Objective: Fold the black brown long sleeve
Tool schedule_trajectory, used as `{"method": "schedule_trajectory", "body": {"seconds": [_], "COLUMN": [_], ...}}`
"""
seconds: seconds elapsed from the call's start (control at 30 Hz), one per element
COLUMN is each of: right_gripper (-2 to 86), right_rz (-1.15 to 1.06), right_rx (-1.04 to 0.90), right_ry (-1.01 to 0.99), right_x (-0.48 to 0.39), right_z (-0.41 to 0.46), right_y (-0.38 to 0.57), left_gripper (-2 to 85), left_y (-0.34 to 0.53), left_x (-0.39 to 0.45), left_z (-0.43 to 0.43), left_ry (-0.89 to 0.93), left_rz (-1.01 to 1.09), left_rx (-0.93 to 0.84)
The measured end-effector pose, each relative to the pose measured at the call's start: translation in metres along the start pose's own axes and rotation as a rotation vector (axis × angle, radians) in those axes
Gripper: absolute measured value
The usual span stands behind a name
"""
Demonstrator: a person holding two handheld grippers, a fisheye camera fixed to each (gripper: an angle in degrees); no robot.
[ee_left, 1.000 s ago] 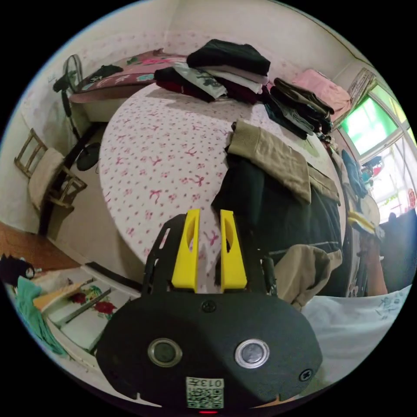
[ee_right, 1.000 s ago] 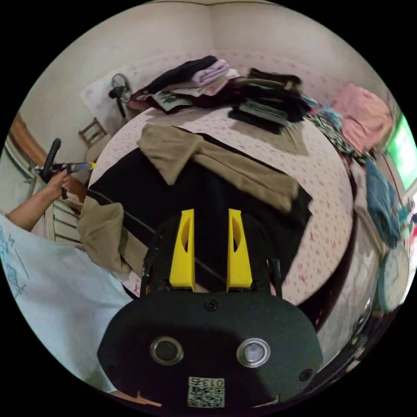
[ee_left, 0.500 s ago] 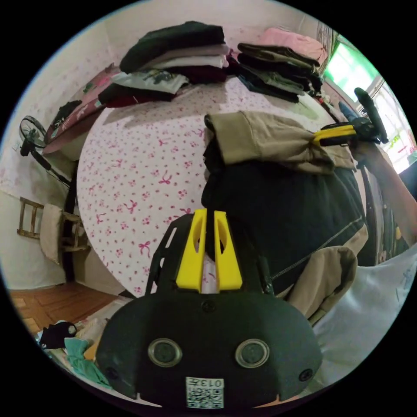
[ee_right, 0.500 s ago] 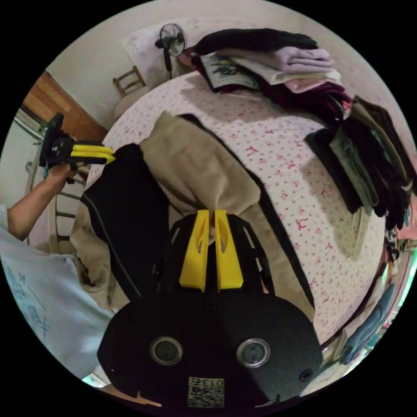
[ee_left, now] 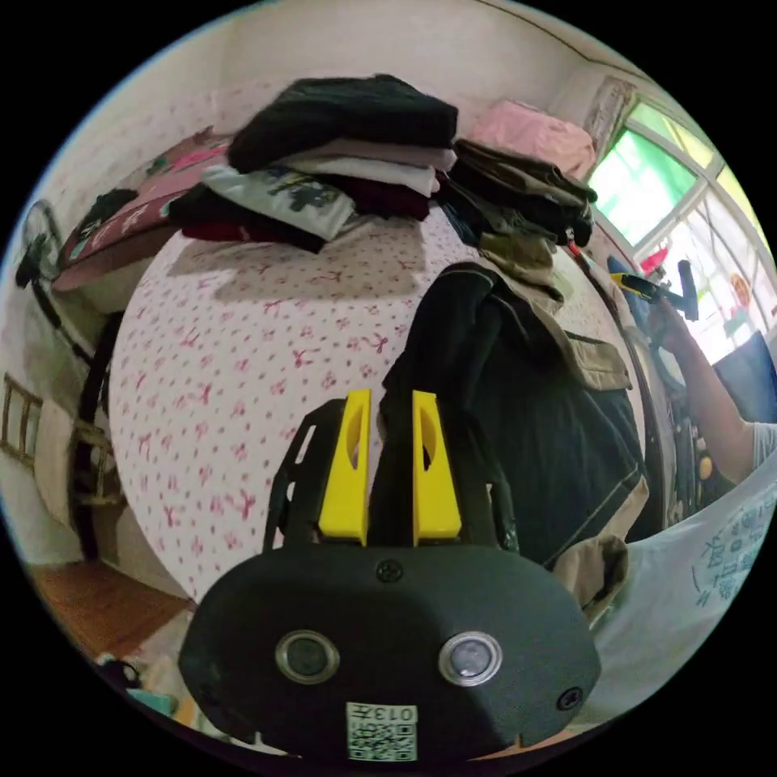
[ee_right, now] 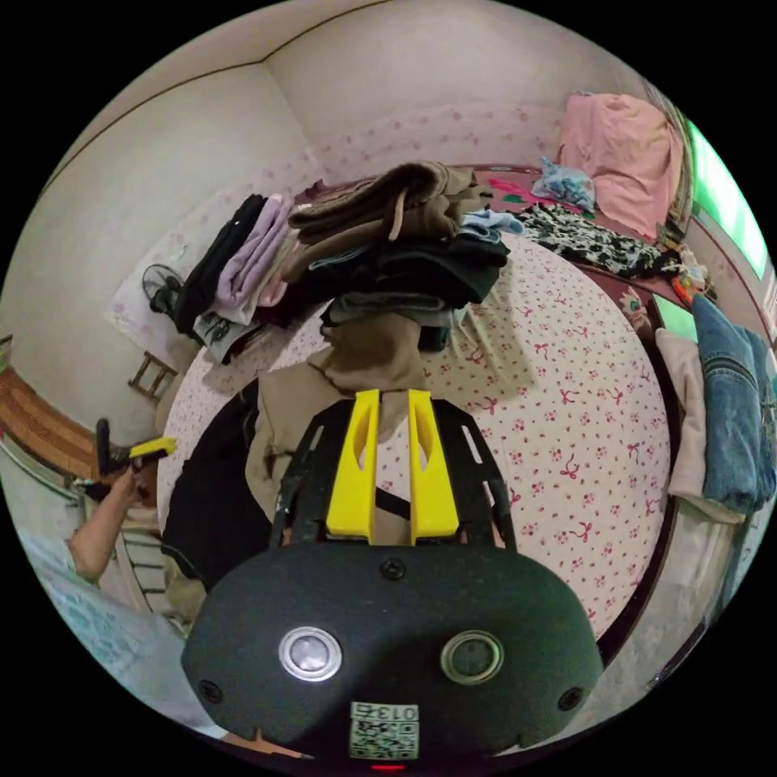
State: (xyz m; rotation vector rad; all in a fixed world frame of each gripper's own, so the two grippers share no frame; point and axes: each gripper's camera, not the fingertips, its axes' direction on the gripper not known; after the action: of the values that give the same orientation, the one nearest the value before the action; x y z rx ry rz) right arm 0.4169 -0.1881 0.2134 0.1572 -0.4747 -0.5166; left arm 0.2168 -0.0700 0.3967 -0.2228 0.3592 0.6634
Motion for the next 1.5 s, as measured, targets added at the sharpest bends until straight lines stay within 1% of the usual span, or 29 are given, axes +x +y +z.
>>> {"method": "schedule_trajectory", "body": {"seconds": [0.03,0.1,0.2,0.27,0.33,0.4,0.43,0.47,0.5,0.63,0.67,0.73,0.83,0.9,0.97,1.0,1.07,1.13,1.17,1.2,1.23,1.27,1.3,1.33,1.37,1.4,1.43,1.47,1.5], "right_gripper": [7.4,8.5,12.0,14.8,16.1,15.8,14.6,11.7,10.2,6.6,6.1,5.7,6.0,6.5,7.5,8.0,9.6,8.9,8.1,7.7,7.2,6.7,6.2,5.4,4.3,3.7,2.9,2.4,2.3], "right_rz": [-0.047,-0.117,-0.278,-0.385,-0.43,-0.479,-0.49,-0.473,-0.464,-0.344,-0.3,-0.236,-0.154,-0.069,0.045,0.064,0.154,0.199,0.214,0.223,0.236,0.206,0.176,0.089,-0.021,-0.083,-0.206,-0.299,-0.336], "right_rx": [-0.029,-0.085,-0.156,-0.239,-0.337,-0.396,-0.414,-0.436,-0.433,-0.25,-0.193,-0.148,-0.18,-0.268,-0.405,-0.415,-0.379,-0.308,-0.243,-0.21,-0.163,-0.157,-0.166,-0.185,-0.198,-0.204,-0.225,-0.259,-0.28], "right_ry": [-0.039,-0.036,0.091,0.163,0.193,0.248,0.312,0.398,0.416,0.348,0.323,0.298,0.237,0.179,0.117,0.093,-0.008,-0.052,-0.011,0.018,0.072,0.086,0.087,0.077,0.036,0.001,-0.078,-0.132,-0.149], "right_x": [0.002,0.004,-0.002,-0.011,-0.015,-0.02,-0.02,-0.015,-0.013,0.006,0.018,0.037,0.068,0.091,0.123,0.13,0.158,0.176,0.184,0.187,0.19,0.187,0.182,0.166,0.144,0.132,0.106,0.082,0.07], "right_z": [-0.004,-0.01,-0.019,-0.016,-0.006,0.006,0.014,0.021,0.022,-0.011,-0.022,-0.03,-0.013,0.016,0.05,0.052,0.038,0.014,-0.006,-0.016,-0.033,-0.04,-0.04,-0.037,-0.031,-0.026,-0.014,0.001,0.009], "right_y": [0.006,0.019,0.046,0.069,0.083,0.097,0.103,0.105,0.103,0.051,0.03,-0.002,-0.049,-0.067,-0.077,-0.077,-0.077,-0.071,-0.064,-0.061,-0.053,-0.049,-0.048,-0.046,-0.046,-0.046,-0.048,-0.049,-0.051], "left_gripper": [9.2,11.1,13.3,12.2,5.5,3.6,3.0,2.7,2.3,1.5,1.5,1.3,1.2,1.2,1.1,1.1,1.0,0.6,0.5,0.3,0.1,0.0,-0.1,-0.2,-0.2,-0.2,-0.3,-0.3,-0.3], "left_y": [-0.021,-0.047,-0.08,-0.09,-0.097,-0.101,-0.104,-0.105,-0.108,-0.117,-0.118,-0.123,-0.13,-0.131,-0.131,-0.132,-0.131,-0.127,-0.126,-0.121,-0.119,-0.119,-0.125,-0.137,-0.143,-0.154,-0.163,-0.167,-0.175], "left_x": [0.004,0.011,0.028,0.04,0.051,0.054,0.054,0.054,0.053,0.042,0.041,0.042,0.033,0.024,0.015,0.008,-0.002,-0.015,-0.018,-0.022,-0.019,-0.014,0.001,0.025,0.039,0.07,0.103,0.119,0.147], "left_z": [0.014,0.033,0.064,0.084,0.089,0.09,0.089,0.088,0.083,0.051,0.049,0.047,0.069,0.089,0.099,0.098,0.093,0.081,0.077,0.065,0.052,0.048,0.047,0.053,0.059,0.072,0.087,0.095,0.112], "left_ry": [0.0,0.004,0.043,0.011,-0.007,-0.028,-0.043,-0.05,-0.063,-0.001,-0.001,-0.016,-0.031,-0.017,0.033,0.082,0.135,0.164,0.149,0.072,0.056,0.074,0.137,0.22,0.255,0.286,0.289,0.288,0.273], "left_rz": [0.041,0.084,0.161,0.214,0.257,0.25,0.25,0.25,0.246,0.232,0.235,0.233,0.16,0.092,0.019,-0.021,-0.062,-0.118,-0.149,-0.211,-0.203,-0.176,-0.087,0.05,0.125,0.262,0.383,0.437,0.514], "left_rx": [-0.029,-0.059,-0.128,-0.192,-0.173,-0.161,-0.15,-0.145,-0.123,-0.009,-0.002,0.008,-0.025,-0.057,-0.047,-0.034,-0.024,0.012,0.026,0.079,0.154,0.184,0.205,0.167,0.131,0.054,-0.014,-0.045,-0.101]}}
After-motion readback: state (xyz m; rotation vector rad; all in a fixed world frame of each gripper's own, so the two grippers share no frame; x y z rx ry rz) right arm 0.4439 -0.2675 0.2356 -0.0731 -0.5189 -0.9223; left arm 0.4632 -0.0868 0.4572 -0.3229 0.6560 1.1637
